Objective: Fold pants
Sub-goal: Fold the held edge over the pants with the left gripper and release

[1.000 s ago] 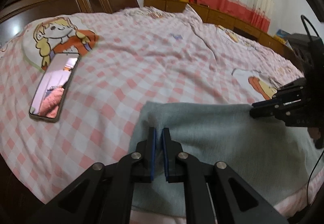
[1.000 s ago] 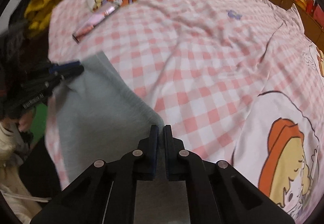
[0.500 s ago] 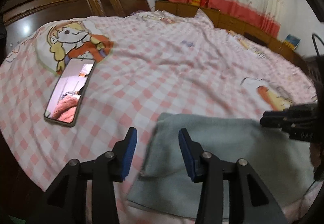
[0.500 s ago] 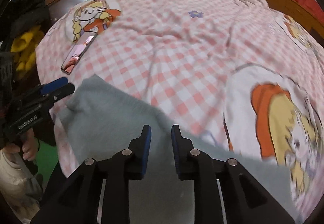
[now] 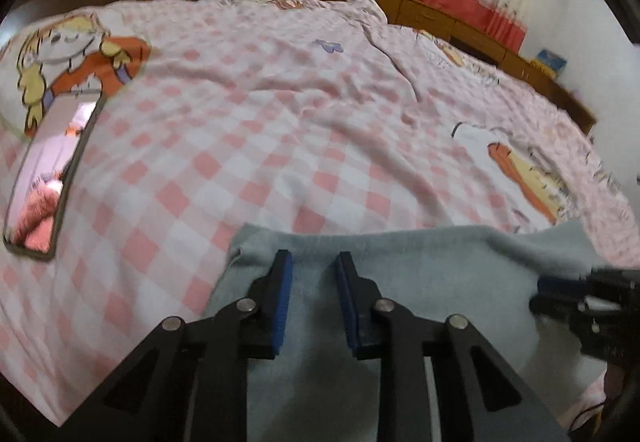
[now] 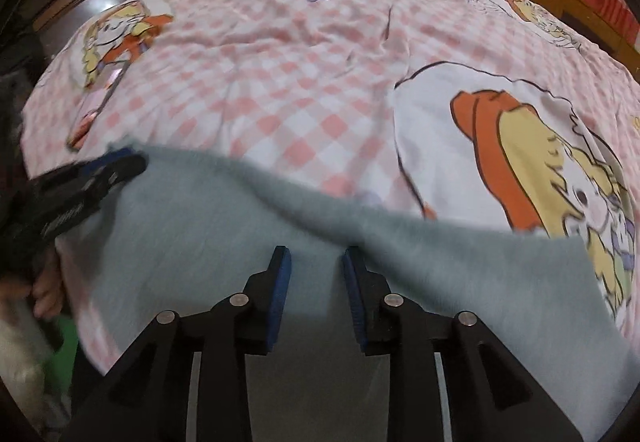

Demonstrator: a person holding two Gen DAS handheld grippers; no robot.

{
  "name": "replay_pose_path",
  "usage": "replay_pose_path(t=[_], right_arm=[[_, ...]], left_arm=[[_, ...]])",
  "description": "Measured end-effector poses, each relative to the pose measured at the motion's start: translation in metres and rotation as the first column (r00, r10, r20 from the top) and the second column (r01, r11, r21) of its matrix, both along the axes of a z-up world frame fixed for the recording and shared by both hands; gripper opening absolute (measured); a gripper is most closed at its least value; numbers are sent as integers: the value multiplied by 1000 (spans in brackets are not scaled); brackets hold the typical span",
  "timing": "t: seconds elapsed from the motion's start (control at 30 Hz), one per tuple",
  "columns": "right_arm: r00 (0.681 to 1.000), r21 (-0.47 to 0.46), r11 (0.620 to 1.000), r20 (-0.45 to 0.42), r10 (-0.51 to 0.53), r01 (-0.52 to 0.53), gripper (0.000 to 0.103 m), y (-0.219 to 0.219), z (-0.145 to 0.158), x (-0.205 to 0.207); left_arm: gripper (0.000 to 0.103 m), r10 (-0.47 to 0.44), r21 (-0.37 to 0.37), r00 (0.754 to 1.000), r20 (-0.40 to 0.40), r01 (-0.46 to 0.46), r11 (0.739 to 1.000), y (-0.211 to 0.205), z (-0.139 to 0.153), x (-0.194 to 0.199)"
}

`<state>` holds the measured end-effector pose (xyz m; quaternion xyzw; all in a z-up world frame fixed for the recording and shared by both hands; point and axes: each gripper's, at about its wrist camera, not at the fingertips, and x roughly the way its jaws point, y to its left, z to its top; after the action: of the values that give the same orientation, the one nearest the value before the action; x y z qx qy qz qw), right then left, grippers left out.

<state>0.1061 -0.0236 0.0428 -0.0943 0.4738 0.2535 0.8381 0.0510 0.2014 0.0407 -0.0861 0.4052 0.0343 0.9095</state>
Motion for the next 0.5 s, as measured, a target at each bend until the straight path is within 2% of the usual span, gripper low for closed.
replay_pose_path(t=[0.13, 0.23, 0.3, 0.37, 0.43, 0.5], right_arm=[[1000, 2, 1000, 26, -9, 9, 28, 10, -3, 18], [999, -8, 1000, 23, -27, 27, 28, 14, 1, 27], [999, 13, 999, -1, -46, 46, 28, 11, 9, 26], [999, 38, 998, -2, -51, 51, 28, 7, 18, 17], [999, 55, 998, -4, -43, 43, 28, 3, 28, 3], [999, 67, 997, -15, -38, 38, 28, -3, 36, -14]], left_arm=[[25, 4, 35, 1000, -4, -4, 999, -4, -1, -3], [28, 15, 19, 1000, -5, -15, 1000, -1, 1, -7], [37, 17, -13, 1000, -10, -17, 1000, 1, 5, -14], [56, 24, -40, 1000, -17, -25, 999, 2, 8, -22], [62, 35, -42, 999, -30, -36, 998, 3, 11, -32], [63, 46, -23, 998, -39, -47, 999, 3, 14, -43]])
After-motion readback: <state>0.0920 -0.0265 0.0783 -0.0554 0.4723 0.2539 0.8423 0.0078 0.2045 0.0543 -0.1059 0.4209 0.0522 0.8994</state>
